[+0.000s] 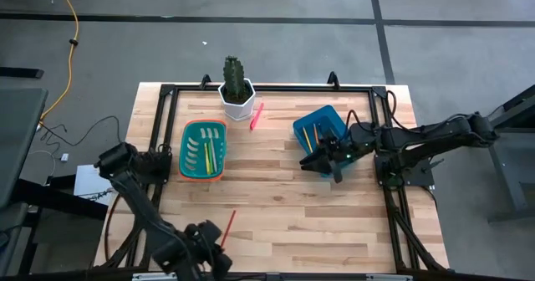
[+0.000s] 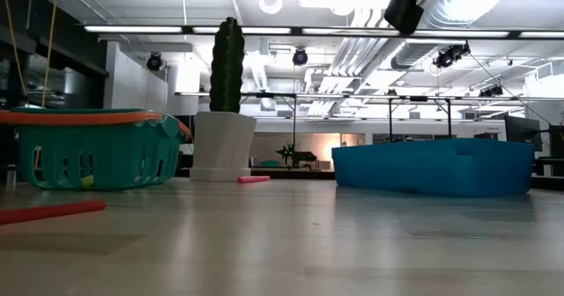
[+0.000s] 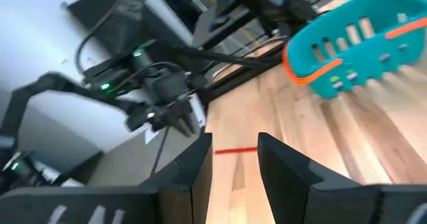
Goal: Sort pens & pencils
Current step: Put the red pencil into the blue bin
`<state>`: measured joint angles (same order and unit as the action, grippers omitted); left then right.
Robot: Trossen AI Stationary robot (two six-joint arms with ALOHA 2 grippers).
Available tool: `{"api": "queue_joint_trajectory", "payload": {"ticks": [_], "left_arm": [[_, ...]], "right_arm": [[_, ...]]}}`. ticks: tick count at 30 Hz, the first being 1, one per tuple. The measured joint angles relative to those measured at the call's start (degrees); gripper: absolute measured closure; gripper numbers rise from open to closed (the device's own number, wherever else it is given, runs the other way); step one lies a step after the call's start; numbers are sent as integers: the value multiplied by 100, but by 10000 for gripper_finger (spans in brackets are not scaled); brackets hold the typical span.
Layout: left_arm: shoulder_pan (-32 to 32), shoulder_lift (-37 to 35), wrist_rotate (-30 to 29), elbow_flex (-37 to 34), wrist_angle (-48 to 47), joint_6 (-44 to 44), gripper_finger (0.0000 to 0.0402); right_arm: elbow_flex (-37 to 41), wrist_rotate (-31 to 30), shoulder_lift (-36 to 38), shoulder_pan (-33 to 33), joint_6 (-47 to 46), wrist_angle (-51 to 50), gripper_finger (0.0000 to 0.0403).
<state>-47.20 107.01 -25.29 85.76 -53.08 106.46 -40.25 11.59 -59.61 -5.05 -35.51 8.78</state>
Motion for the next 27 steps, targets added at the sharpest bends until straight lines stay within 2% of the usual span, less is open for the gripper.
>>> {"api": "queue_joint_trajectory", "payload": {"ticks": [7, 15, 27], "left_arm": [[403, 180, 686, 4, -143, 121, 357], [726, 195, 937, 7, -451, 185, 357], [908, 702, 1568, 4, -341, 220, 357]], "right_arm": [[0, 535, 0, 147, 297, 50, 293], [0, 909, 0, 283, 558, 48, 293], [0, 1299, 7, 472, 540, 85, 293]]}}
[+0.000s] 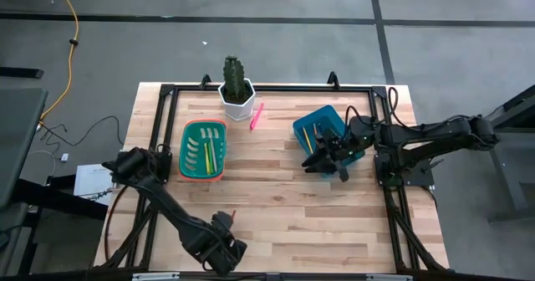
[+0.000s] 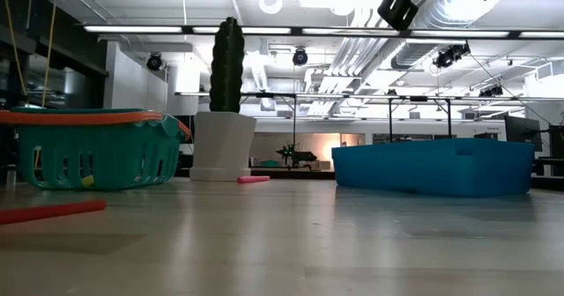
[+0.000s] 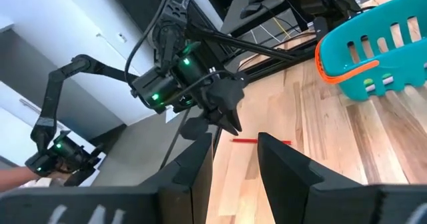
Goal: Sort pens & pencils
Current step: Put the red pencil into the blue bin
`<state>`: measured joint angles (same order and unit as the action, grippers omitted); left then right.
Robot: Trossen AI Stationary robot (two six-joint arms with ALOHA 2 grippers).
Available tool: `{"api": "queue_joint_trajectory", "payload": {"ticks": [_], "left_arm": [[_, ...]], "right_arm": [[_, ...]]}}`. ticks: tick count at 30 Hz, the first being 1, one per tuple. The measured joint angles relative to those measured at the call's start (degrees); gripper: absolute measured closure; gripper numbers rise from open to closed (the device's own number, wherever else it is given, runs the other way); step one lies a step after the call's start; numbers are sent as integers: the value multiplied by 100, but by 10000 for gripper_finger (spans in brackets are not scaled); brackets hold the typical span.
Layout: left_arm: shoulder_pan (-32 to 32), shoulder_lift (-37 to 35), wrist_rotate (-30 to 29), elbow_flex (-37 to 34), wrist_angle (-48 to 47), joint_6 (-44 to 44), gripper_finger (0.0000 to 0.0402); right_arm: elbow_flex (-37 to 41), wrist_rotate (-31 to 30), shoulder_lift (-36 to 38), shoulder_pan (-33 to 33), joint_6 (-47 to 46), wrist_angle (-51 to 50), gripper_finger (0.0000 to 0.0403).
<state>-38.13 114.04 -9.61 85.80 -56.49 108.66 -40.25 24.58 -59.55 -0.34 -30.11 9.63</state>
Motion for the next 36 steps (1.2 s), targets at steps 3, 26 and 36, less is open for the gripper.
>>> {"api": "queue_joint_trajectory", "payload": {"ticks": [3, 26, 36], "left_arm": [[40, 37, -22, 0, 27, 5, 357], [216, 394, 223, -2, 274, -26, 347], [224, 394, 478, -2, 198, -13, 254]], "right_arm": [[2, 91, 0, 0, 4, 26, 293], [2, 593, 2, 0, -161, -13, 293], [2, 599, 2, 0, -37, -37, 293]]}}
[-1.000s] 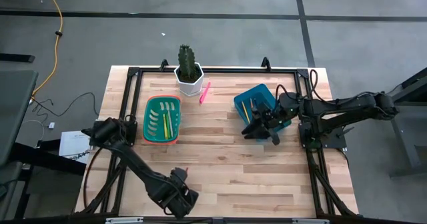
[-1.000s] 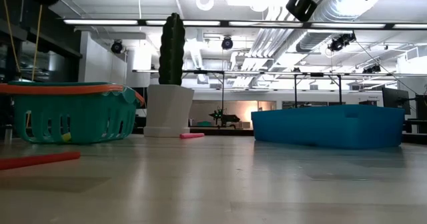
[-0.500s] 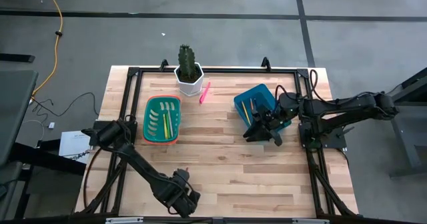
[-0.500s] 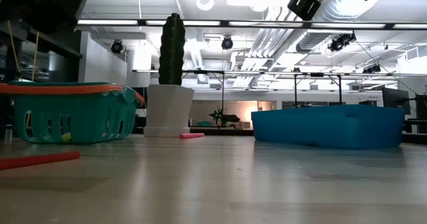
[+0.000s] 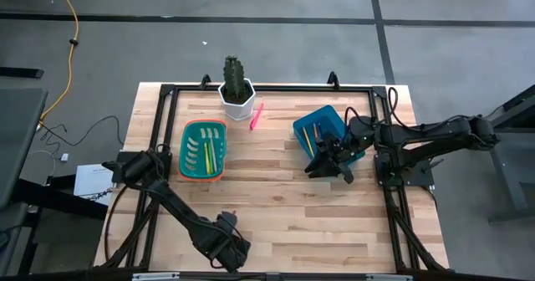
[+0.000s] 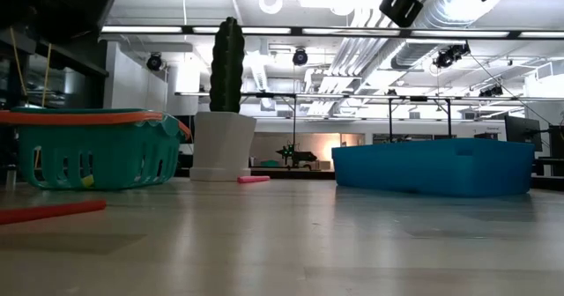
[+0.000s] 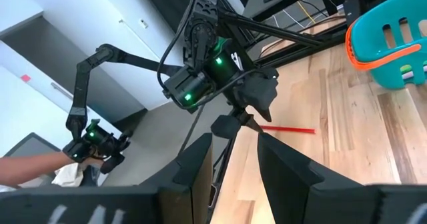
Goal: Sort pens & pencils
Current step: Put the red pencil into the blue bin
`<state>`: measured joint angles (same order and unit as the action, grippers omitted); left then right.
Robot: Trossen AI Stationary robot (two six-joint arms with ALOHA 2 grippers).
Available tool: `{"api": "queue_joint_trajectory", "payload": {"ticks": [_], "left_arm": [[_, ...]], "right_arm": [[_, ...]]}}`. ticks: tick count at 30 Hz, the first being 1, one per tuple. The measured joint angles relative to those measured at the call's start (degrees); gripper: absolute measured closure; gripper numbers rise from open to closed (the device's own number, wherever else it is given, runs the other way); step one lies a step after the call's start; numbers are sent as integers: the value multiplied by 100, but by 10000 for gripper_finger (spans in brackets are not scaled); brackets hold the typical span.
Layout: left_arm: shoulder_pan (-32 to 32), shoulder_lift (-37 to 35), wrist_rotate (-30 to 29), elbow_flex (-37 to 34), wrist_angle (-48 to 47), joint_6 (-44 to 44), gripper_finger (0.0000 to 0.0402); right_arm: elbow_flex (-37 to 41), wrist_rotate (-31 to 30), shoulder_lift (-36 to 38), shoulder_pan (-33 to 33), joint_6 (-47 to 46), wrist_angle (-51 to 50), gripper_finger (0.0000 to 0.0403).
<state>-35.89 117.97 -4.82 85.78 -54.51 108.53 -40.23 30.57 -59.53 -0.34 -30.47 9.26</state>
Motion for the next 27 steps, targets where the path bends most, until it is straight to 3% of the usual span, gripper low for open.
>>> {"api": "queue_joint_trajectory", "payload": {"ticks": [4, 17, 27], "left_arm": [[36, 0, 248, 0, -224, 15, 253], [230, -2, 288, 0, -331, -326, 294], [302, -2, 288, 0, -412, -520, 294]], "right_arm": [[0, 2, 0, 15, 75, -2, 293], [0, 266, 0, 401, 84, -15, 293], [0, 308, -2, 525, 98, -15, 293]]}}
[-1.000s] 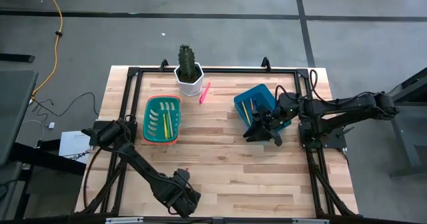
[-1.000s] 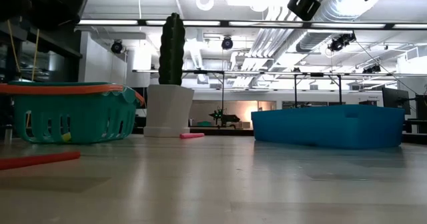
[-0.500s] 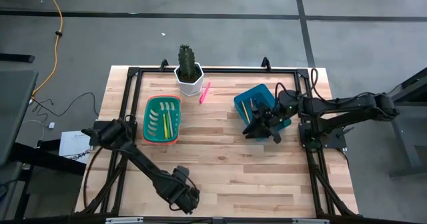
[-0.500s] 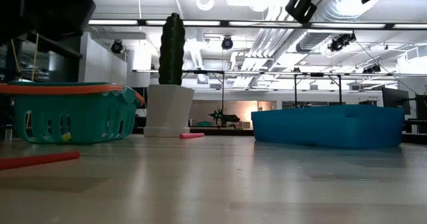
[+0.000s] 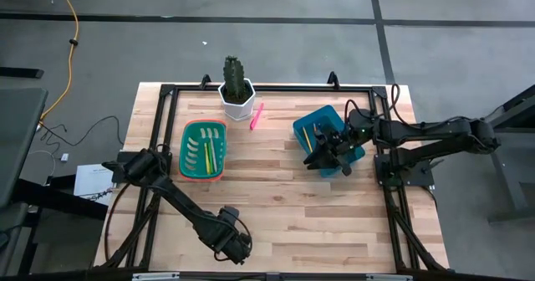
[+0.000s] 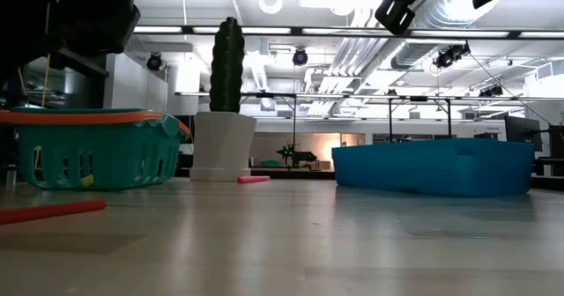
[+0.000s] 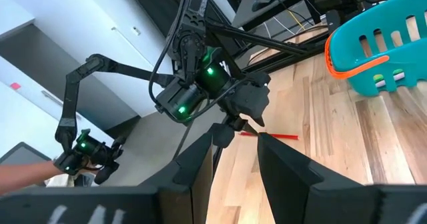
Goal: Sort pens & pencils
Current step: Put the red pencil into the blue bin
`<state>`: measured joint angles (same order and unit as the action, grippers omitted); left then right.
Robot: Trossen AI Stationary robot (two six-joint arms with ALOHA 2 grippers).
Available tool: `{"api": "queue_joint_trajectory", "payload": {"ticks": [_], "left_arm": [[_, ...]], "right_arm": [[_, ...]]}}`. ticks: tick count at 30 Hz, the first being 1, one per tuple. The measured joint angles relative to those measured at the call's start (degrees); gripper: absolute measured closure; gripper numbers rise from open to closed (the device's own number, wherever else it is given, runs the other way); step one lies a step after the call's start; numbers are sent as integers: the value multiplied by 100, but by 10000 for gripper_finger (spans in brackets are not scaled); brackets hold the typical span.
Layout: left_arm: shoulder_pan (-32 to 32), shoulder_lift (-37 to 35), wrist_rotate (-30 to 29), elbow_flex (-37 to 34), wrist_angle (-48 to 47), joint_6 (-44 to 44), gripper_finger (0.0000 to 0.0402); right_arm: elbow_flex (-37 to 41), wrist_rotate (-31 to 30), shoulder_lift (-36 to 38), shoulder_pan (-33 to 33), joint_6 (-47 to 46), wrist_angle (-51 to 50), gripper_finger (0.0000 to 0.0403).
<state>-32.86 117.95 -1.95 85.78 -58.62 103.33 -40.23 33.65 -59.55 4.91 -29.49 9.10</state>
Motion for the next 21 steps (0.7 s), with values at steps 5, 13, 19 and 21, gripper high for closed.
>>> {"api": "queue_joint_trajectory", "payload": {"ticks": [5, 13, 19, 21], "left_arm": [[24, 37, 104, -2, 17, -2, 293], [70, 39, 51, -2, 43, -4, 295], [66, 39, 111, -74, 179, 46, 295], [66, 39, 232, -135, 259, 59, 295]], "right_arm": [[0, 4, 0, 0, 47, 2, 293], [0, 4, 0, 0, 107, 0, 293], [0, 4, 0, 0, 139, -1, 293], [0, 4, 0, 0, 143, 0, 293]]}}
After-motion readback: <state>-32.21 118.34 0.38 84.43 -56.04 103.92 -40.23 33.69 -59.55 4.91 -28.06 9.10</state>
